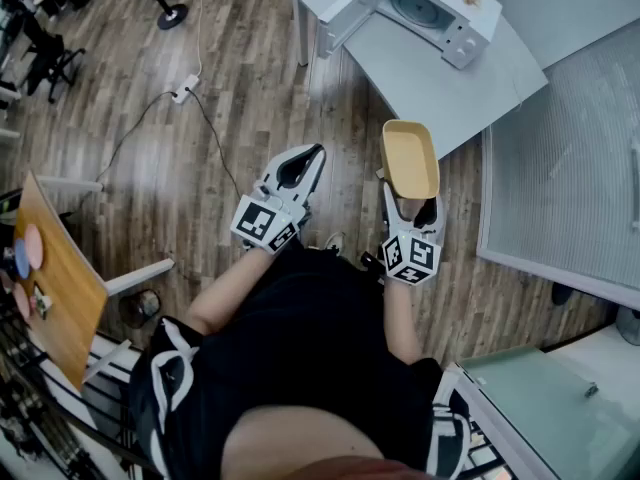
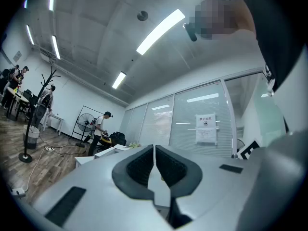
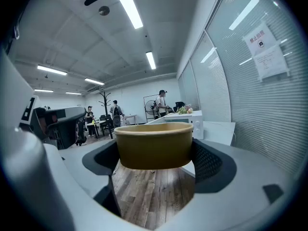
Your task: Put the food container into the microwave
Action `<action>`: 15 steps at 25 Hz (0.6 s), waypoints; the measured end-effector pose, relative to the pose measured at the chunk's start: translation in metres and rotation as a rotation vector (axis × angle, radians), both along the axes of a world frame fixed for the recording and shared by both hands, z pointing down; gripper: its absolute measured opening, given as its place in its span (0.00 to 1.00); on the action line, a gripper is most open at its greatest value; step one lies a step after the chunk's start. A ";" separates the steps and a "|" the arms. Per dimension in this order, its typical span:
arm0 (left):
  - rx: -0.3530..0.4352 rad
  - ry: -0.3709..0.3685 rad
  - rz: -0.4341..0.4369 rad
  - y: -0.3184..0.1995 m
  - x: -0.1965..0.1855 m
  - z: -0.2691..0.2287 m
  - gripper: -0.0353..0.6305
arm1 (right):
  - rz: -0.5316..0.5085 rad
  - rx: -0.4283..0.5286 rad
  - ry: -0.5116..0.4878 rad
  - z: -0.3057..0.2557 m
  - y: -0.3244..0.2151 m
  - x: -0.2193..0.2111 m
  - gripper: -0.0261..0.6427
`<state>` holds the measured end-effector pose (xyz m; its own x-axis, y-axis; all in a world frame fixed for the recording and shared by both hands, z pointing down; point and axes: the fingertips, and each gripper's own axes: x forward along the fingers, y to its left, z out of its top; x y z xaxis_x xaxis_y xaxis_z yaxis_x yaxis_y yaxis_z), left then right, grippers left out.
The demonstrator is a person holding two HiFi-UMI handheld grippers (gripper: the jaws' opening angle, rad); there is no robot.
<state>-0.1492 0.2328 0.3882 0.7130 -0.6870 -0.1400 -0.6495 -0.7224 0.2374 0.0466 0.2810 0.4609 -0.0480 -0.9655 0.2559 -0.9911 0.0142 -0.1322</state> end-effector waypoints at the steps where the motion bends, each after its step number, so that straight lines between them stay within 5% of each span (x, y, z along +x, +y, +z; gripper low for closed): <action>1: 0.000 -0.001 0.000 0.000 -0.001 0.000 0.10 | 0.001 0.001 0.000 0.000 0.000 -0.001 0.77; 15: -0.013 0.007 0.025 -0.001 -0.020 0.001 0.10 | 0.026 0.001 -0.019 -0.002 -0.001 -0.017 0.77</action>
